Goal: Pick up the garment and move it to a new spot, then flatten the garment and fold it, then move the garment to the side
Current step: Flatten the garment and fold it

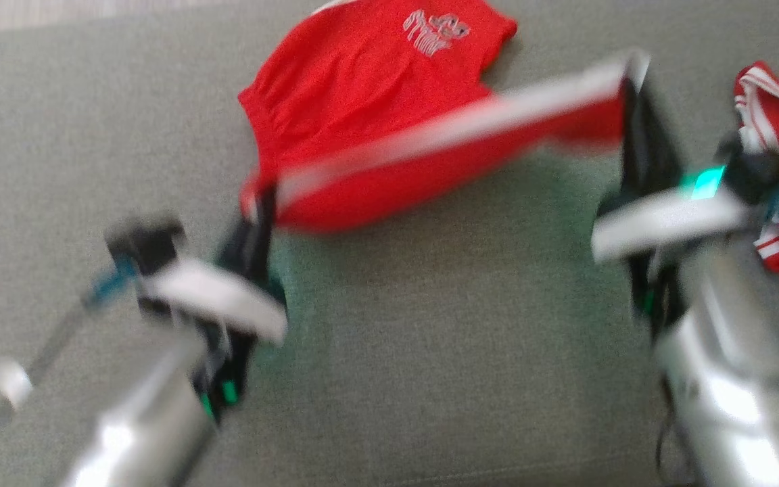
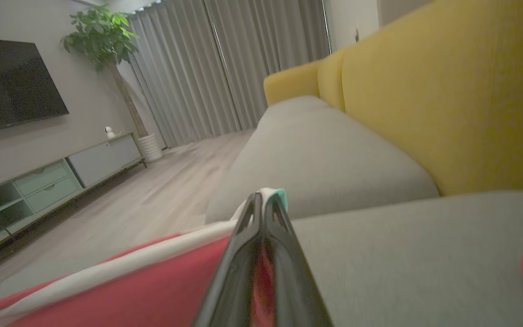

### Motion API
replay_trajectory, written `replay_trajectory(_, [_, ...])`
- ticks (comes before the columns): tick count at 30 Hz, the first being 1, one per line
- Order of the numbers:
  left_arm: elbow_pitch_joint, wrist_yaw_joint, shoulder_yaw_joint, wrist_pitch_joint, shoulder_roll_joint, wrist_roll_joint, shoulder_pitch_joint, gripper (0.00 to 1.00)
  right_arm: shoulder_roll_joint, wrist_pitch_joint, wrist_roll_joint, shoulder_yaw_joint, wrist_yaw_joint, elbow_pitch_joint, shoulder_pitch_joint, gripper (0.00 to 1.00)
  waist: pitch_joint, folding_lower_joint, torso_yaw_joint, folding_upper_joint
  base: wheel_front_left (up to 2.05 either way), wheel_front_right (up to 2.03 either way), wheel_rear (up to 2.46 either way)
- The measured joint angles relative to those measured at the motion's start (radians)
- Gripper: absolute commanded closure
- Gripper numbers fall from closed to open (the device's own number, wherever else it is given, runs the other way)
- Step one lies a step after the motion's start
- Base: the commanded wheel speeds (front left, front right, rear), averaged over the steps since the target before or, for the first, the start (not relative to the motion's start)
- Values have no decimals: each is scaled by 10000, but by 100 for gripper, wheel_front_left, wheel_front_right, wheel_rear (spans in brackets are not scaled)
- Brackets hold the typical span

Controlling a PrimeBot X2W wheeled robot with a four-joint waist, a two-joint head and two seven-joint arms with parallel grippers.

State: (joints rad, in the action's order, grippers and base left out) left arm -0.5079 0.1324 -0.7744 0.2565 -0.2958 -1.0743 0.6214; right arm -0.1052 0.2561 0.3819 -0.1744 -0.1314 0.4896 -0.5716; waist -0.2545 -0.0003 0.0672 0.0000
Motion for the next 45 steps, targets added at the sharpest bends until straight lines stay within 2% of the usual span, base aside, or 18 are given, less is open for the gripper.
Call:
replay_trajectory(2, [-36,0,-2,0,199,4,-1361,100,25,-6,337,-121,0,-378,1515,100,353,0,33,0,0,0,0])
replay_trajectory(4, [-2,0,117,-2,378,2,-2004,100,33,-6,516,-31,0,-690,2298,100,637,0,44,0,0,0,0])
replay_trajectory(8, [219,0,686,-2,706,4,-2812,100,58,-8,731,90,0,-918,3310,100,1109,0,43,0,0,0,0])
replay_trajectory(13, [545,0,719,-4,777,366,-4014,100,117,-8,932,232,0,-1101,4794,100,1945,0,4,0,0,0,0])
replay_trajectory(18, [899,0,324,-15,709,757,-4856,100,226,-8,1110,504,0,-1586,5649,100,2581,0,-111,0,0,0,0])
replay_trajectory(23, [1559,-2,351,-15,719,771,-4941,100,234,-8,1110,688,0,-1998,5791,100,2634,0,-382,0,0,0,0])
replay_trajectory(26, [1816,-2,336,-15,729,769,-4630,100,219,-8,1060,723,0,-1918,5364,100,2420,2,-539,0,0,0,0])
replay_trajectory(30, [1950,-2,510,-15,920,765,-3452,100,-4,-8,782,683,0,-1377,3547,100,1849,4,-744,0,0,0,0])
replay_trajectory(36, [1645,-2,955,-13,1547,621,-1462,100,-297,-10,458,512,0,178,416,100,752,7,-1134,0,0,0,0])
replay_trajectory(45, [412,-2,1060,-13,2102,378,205,100,-326,-96,-270,102,0,2865,-2260,100,-866,6,-1677,0,0,0,0])
